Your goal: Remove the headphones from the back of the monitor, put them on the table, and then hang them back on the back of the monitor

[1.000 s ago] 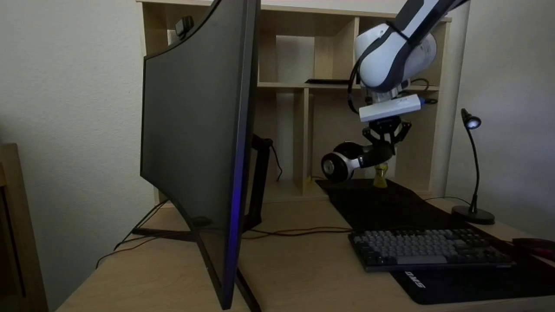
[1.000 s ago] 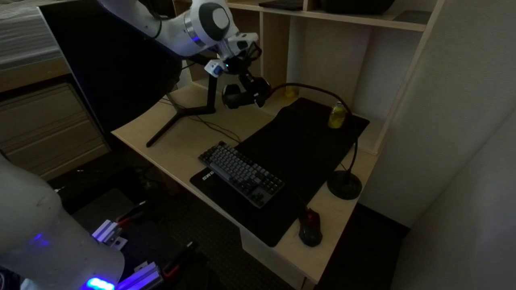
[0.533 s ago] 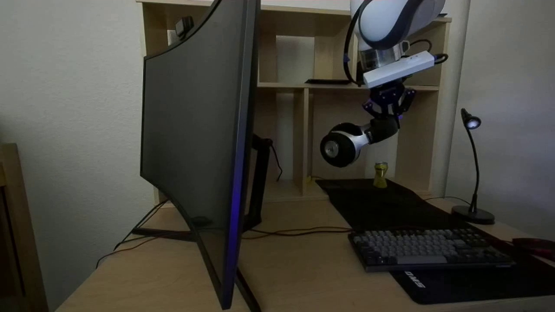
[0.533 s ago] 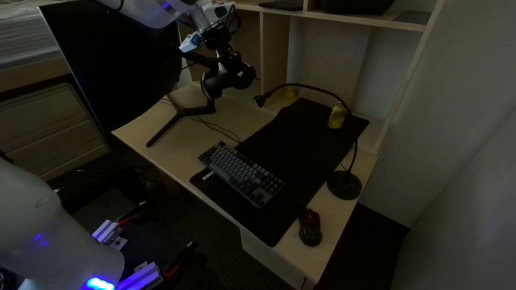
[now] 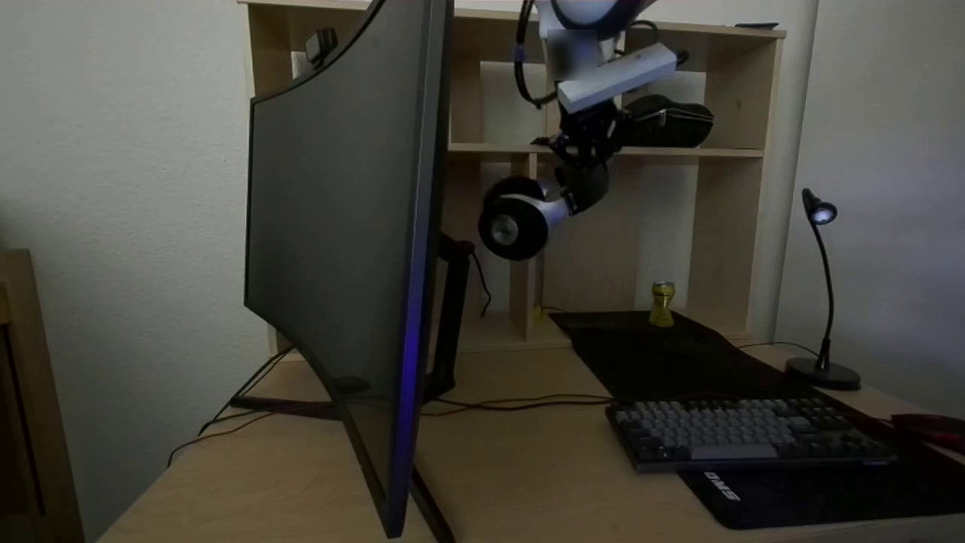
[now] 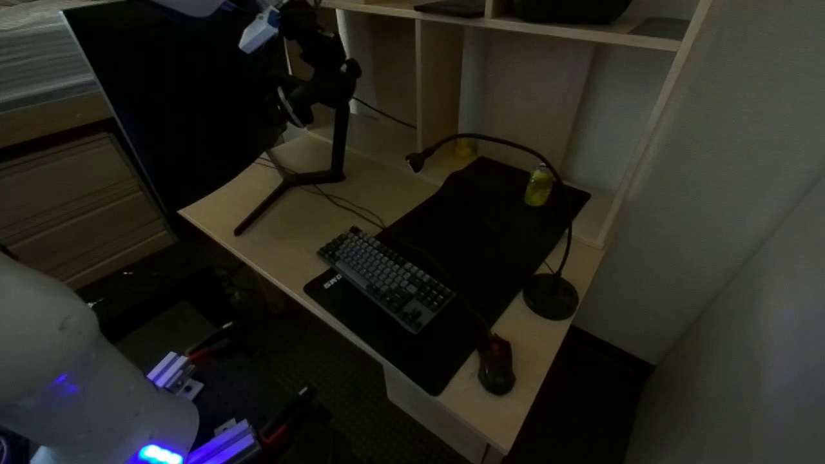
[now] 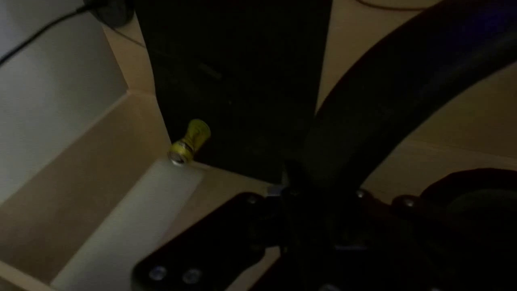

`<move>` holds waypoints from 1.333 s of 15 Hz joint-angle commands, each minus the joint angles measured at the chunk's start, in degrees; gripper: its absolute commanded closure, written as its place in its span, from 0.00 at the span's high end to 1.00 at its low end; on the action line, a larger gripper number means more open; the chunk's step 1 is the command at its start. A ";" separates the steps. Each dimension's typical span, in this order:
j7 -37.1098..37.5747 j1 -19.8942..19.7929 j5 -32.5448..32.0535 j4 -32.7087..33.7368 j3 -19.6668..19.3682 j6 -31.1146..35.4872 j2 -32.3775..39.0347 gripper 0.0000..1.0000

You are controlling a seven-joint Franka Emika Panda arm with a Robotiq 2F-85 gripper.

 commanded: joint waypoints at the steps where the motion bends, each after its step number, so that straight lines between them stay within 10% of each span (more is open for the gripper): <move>1: 0.05 -0.32 -1.22 1.38 2.21 0.35 0.14 0.17; 14: -6.72 6.32 -17.32 24.61 3.49 2.04 19.73 0.04; 16: -4.71 6.41 -15.93 21.01 3.07 2.19 17.51 0.17; 20: -5.63 7.41 -16.64 23.89 2.67 2.40 21.36 0.04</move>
